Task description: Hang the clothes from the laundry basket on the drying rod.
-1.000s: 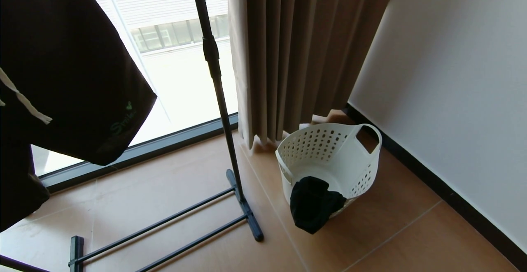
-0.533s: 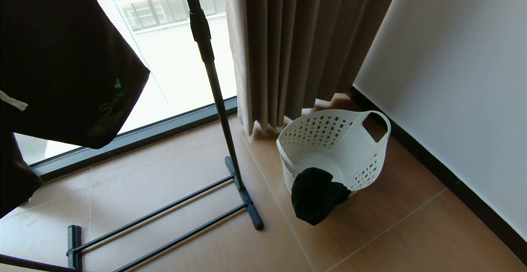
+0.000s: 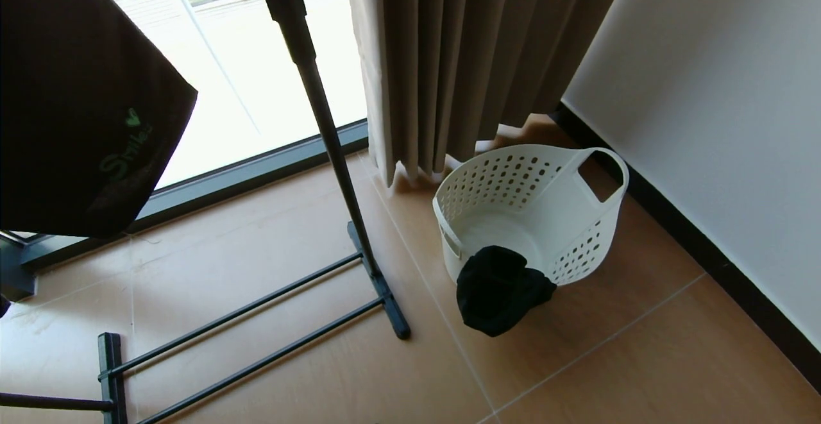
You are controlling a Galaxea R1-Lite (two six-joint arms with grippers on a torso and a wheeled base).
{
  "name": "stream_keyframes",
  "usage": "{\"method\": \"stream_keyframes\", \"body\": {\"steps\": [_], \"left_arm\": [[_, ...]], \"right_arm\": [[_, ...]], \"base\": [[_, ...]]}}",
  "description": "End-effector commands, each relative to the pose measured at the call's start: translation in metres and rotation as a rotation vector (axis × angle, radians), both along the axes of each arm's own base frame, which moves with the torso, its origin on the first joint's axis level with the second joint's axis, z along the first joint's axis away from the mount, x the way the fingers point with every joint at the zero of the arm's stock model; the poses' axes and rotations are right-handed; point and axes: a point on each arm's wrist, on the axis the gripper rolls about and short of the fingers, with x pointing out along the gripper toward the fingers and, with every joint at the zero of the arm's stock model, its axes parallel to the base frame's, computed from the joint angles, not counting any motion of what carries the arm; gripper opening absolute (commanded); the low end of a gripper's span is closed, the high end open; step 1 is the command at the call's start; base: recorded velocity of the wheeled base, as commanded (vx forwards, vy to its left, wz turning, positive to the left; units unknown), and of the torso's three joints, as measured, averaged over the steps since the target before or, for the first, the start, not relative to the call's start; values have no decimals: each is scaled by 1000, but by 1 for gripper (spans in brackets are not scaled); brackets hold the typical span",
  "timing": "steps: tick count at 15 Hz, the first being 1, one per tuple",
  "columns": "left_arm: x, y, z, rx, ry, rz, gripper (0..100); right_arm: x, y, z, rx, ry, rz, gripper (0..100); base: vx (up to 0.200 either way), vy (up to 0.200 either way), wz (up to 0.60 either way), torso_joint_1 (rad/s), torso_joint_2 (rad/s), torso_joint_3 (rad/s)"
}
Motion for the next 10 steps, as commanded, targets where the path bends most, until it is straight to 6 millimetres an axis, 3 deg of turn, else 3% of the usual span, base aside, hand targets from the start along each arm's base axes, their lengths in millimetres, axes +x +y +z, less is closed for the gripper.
{"method": "stream_keyframes", "body": {"steps": [1, 10], "left_arm": [[0, 0, 0, 0, 1, 0, 100], [0, 0, 0, 1, 1, -3, 100]], "right_arm": [[0, 0, 0, 3, -1, -1, 100], [3, 0, 1, -26, 44, 25, 100]], "base": [[0, 0, 0, 2, -2, -207], [0, 0, 0, 4, 2, -182]]}}
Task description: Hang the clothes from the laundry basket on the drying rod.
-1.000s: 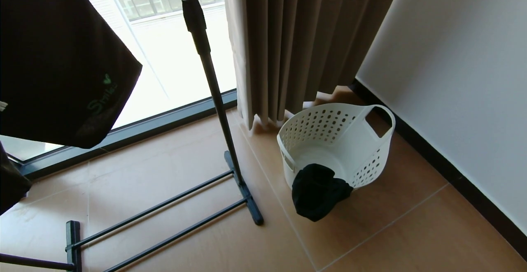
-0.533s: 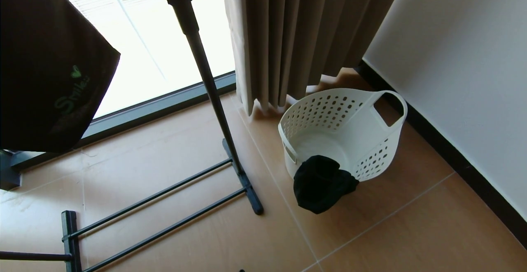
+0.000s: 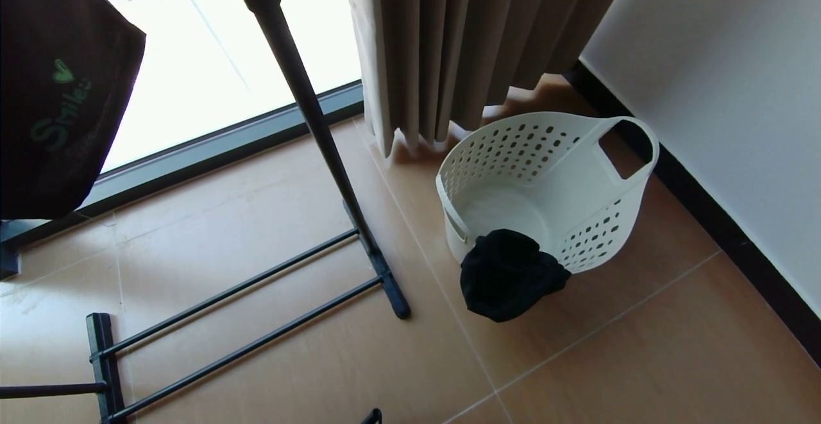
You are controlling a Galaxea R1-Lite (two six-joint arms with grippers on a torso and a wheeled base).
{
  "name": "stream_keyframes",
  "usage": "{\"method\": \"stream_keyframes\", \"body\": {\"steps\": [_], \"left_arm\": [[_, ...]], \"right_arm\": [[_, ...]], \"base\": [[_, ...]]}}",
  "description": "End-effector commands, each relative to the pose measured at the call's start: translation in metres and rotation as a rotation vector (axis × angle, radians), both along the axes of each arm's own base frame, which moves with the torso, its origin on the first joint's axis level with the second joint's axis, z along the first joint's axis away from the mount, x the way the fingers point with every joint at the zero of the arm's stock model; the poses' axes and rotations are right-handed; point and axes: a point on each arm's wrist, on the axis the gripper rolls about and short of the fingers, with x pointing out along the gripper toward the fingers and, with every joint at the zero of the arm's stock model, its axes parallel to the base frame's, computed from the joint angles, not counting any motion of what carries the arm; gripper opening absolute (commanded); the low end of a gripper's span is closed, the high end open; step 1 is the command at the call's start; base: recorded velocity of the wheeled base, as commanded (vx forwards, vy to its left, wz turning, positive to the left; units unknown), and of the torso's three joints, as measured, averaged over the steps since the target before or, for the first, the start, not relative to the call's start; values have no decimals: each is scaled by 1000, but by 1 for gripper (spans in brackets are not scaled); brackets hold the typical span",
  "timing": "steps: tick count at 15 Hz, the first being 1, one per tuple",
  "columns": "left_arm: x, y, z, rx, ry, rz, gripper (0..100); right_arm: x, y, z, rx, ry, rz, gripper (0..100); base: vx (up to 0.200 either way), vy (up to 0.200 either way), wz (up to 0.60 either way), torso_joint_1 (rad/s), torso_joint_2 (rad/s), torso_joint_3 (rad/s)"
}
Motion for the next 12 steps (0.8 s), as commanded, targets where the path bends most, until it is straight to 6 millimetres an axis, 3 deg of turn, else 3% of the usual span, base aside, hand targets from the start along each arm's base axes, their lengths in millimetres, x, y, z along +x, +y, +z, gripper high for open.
{"method": "stream_keyframes", "body": {"steps": [1, 6, 12], "left_arm": [[0, 0, 0, 0, -1, 0, 100], [0, 0, 0, 0, -1, 0, 100], [0, 0, 0, -1, -1, 2, 100]], "right_arm": [[6, 0, 2, -10, 67, 54, 100], [51, 7, 50, -28, 263, 268, 100], [136, 26, 84, -111, 377, 298, 100]], "base": [[0, 0, 0, 0, 0, 0], [0, 0, 0, 0, 0, 0], [0, 0, 0, 0, 0, 0]]}}
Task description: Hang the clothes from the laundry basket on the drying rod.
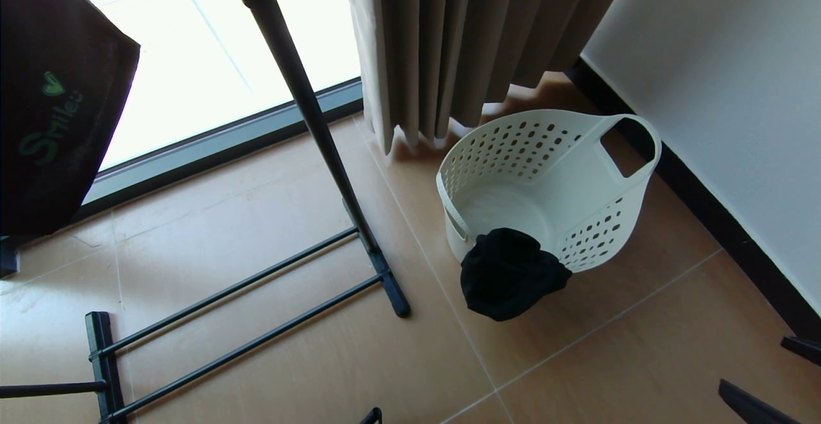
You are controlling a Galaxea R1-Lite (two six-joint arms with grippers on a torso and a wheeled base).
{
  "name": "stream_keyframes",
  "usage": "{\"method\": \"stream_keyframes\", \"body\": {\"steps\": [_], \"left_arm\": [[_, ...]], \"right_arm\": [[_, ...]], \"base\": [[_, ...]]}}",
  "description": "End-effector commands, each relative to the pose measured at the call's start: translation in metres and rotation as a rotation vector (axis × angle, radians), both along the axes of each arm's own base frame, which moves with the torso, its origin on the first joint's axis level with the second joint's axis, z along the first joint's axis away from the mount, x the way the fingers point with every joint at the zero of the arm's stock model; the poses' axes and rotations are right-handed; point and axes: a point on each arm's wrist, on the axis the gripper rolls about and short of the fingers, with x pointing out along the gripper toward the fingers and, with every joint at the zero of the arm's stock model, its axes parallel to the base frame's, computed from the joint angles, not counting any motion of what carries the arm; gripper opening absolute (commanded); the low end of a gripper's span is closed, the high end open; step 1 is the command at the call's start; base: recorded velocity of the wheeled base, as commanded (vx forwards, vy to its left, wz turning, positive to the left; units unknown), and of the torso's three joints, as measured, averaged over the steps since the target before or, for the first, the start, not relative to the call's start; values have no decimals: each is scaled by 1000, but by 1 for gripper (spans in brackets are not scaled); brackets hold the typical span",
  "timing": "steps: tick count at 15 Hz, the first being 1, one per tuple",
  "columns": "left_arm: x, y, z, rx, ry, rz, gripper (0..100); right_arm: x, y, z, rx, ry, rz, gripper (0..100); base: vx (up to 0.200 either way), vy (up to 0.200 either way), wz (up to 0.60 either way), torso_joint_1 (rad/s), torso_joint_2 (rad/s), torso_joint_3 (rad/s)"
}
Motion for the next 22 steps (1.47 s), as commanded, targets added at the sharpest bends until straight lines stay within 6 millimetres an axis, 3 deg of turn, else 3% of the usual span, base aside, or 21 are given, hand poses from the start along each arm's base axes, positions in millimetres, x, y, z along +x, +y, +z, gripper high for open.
{"method": "stream_keyframes", "body": {"steps": [1, 7, 13, 20, 22], "left_arm": [[0, 0, 0, 0, 0, 0, 100], [0, 0, 0, 0, 0, 0, 100], [0, 0, 0, -2, -2, 3, 100], [0, 0, 0, -3, -1, 5, 100], [0, 0, 0, -5, -1, 7, 100]], "right_arm": [[60, 14, 12, -60, 109, 36, 100], [140, 34, 29, -229, 112, 124, 100], [210, 62, 32, -346, 70, 219, 100], [250, 73, 14, -659, 1, 386, 100], [261, 80, 6, -672, 10, 402, 100]], "base": [[0, 0, 0, 0, 0, 0], [0, 0, 0, 0, 0, 0], [0, 0, 0, 0, 0, 0], [0, 0, 0, 0, 0, 0], [0, 0, 0, 0, 0, 0]]}}
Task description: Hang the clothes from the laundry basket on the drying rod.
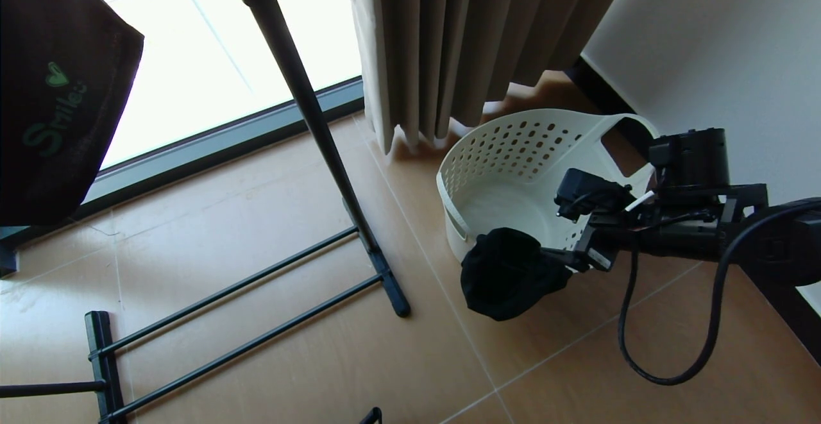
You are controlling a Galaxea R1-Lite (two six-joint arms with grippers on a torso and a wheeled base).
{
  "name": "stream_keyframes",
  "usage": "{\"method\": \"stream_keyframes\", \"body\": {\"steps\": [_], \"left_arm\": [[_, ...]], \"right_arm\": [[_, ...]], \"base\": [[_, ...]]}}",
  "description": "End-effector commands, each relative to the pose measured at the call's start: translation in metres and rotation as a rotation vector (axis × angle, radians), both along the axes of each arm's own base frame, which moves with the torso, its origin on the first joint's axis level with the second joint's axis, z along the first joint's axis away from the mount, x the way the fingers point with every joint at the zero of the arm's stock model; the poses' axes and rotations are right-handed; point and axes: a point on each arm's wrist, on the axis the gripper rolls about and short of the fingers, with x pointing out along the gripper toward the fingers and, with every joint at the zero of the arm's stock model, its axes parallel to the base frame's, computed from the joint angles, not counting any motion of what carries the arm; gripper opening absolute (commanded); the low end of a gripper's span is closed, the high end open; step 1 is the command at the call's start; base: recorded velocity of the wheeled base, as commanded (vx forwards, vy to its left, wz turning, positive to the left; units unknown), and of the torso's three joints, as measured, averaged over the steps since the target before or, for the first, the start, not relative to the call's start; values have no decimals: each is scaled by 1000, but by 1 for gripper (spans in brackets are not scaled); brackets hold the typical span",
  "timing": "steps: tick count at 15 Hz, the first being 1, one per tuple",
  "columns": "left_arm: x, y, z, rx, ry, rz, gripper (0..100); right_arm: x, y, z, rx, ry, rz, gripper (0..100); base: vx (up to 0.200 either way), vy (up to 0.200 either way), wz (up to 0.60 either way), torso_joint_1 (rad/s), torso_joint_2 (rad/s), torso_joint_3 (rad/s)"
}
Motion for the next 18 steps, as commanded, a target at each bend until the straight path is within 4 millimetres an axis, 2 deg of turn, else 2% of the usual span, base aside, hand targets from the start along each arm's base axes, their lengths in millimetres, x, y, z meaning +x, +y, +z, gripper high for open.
{"method": "stream_keyframes", "body": {"steps": [1, 7, 18], "left_arm": [[0, 0, 0, 0, 0, 0, 100], [0, 0, 0, 0, 0, 2, 100], [0, 0, 0, 0, 0, 2, 100]], "right_arm": [[13, 7, -13, -13, 30, 9, 100], [36, 13, -38, -64, 60, -15, 100], [57, 19, -51, -67, 69, -15, 100]], "base": [[0, 0, 0, 0, 0, 0], [0, 0, 0, 0, 0, 0], [0, 0, 0, 0, 0, 0]]}}
